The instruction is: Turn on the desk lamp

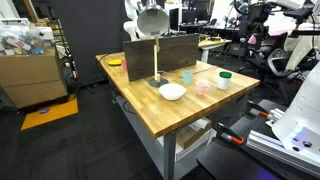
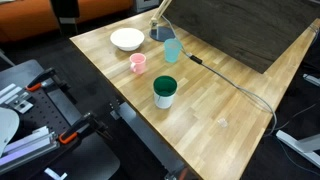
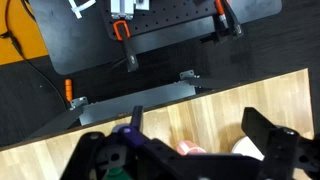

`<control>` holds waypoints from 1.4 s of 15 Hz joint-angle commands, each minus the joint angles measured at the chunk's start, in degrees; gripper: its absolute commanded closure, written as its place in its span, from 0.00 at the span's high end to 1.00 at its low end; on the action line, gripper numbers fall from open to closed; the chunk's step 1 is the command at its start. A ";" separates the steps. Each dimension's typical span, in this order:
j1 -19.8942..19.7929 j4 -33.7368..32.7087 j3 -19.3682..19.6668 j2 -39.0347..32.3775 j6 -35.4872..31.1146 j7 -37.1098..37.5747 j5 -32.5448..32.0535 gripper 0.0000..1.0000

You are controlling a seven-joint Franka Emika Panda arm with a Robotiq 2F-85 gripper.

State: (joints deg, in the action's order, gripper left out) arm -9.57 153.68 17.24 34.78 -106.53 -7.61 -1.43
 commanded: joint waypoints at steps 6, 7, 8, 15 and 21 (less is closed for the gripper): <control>-1.29 -0.10 -1.23 -0.23 0.14 -0.65 0.67 1.00; -1.29 -0.10 -1.23 -0.23 0.14 -0.65 0.67 1.00; -1.29 -0.10 -1.23 -0.23 0.14 -0.65 0.67 1.00; -0.04 -1.50 -3.92 -4.06 -3.83 0.06 -1.03 1.00; 1.54 -7.23 -9.42 -14.88 -14.77 2.71 -5.39 1.00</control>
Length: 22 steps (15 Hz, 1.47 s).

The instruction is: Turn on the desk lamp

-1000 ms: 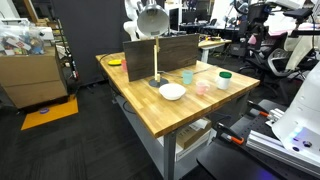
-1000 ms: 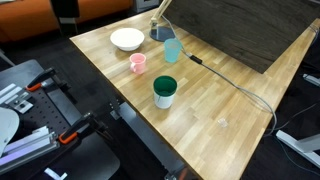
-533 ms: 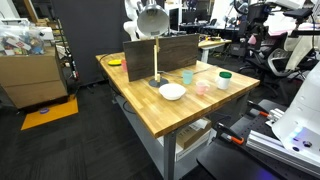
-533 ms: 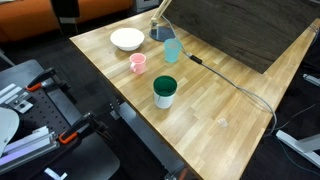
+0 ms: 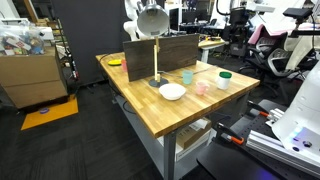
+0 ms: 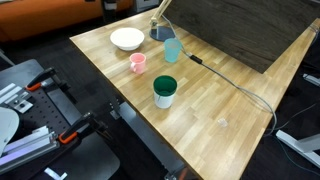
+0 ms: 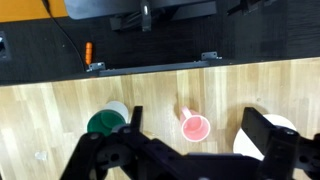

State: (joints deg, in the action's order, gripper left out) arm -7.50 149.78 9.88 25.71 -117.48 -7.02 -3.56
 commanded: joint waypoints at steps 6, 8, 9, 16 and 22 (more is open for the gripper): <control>-0.13 -3.02 -1.70 -5.90 -3.83 1.65 -2.55 1.00; -0.14 -3.02 -1.70 -5.80 -3.82 1.65 -2.55 1.00; -0.42 -3.28 -2.14 -6.77 -4.43 3.10 -3.42 1.00; 0.47 -9.76 -6.67 -12.34 -9.55 7.22 -13.00 1.00; 1.22 -11.20 -6.52 -15.08 -10.79 8.61 -14.69 1.00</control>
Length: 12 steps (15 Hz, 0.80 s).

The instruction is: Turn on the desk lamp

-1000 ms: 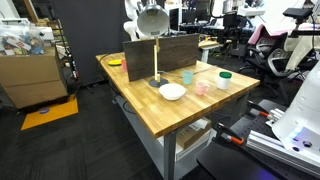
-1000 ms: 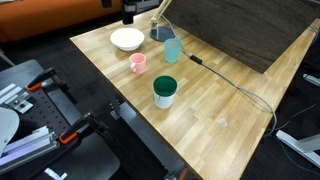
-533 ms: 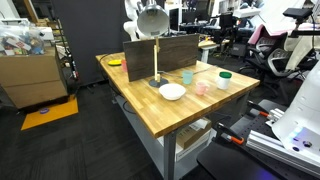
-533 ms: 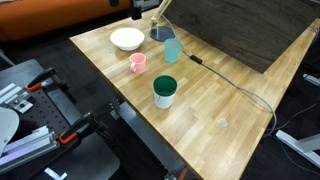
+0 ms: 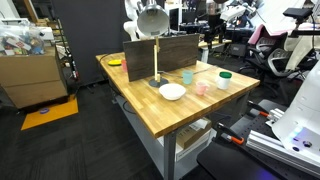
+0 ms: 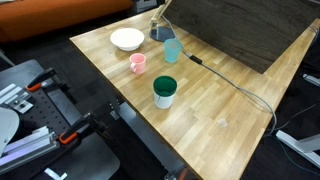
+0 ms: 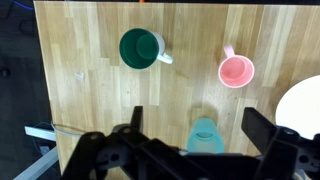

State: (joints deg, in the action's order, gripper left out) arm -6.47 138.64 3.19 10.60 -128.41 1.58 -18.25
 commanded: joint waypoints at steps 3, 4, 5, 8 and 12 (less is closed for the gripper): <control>0.20 -0.33 0.18 -0.08 0.14 0.00 -0.01 1.00; 0.20 -0.34 0.18 -0.08 0.14 0.00 -0.01 1.00; 0.21 -0.34 0.18 -0.08 0.14 0.00 -0.01 1.00; 0.49 -1.25 0.56 -1.46 -0.37 -1.37 1.83 1.00; 0.27 -5.08 1.19 -6.38 -3.46 -3.83 4.33 1.00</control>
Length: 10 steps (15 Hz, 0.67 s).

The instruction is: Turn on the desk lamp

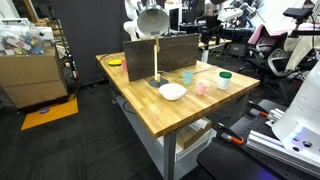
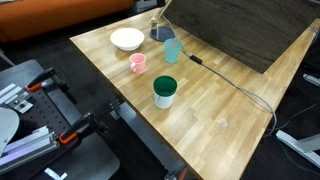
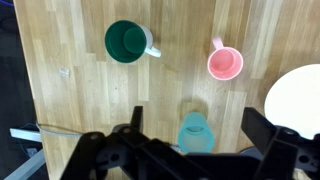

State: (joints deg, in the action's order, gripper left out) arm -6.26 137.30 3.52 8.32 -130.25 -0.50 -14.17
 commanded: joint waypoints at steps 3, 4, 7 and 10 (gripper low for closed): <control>-0.60 -8.78 1.63 -9.17 -3.19 -0.82 -3.34 1.00; -0.63 -10.61 2.01 -10.92 -3.28 -0.75 -4.06 1.00; -0.42 -15.71 2.79 -15.60 -2.19 -2.30 -2.86 1.00; -0.11 -14.85 2.98 -15.42 -2.99 -0.90 -3.21 1.00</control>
State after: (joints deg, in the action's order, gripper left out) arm -6.69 122.47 6.19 -7.14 -133.33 -1.33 -17.48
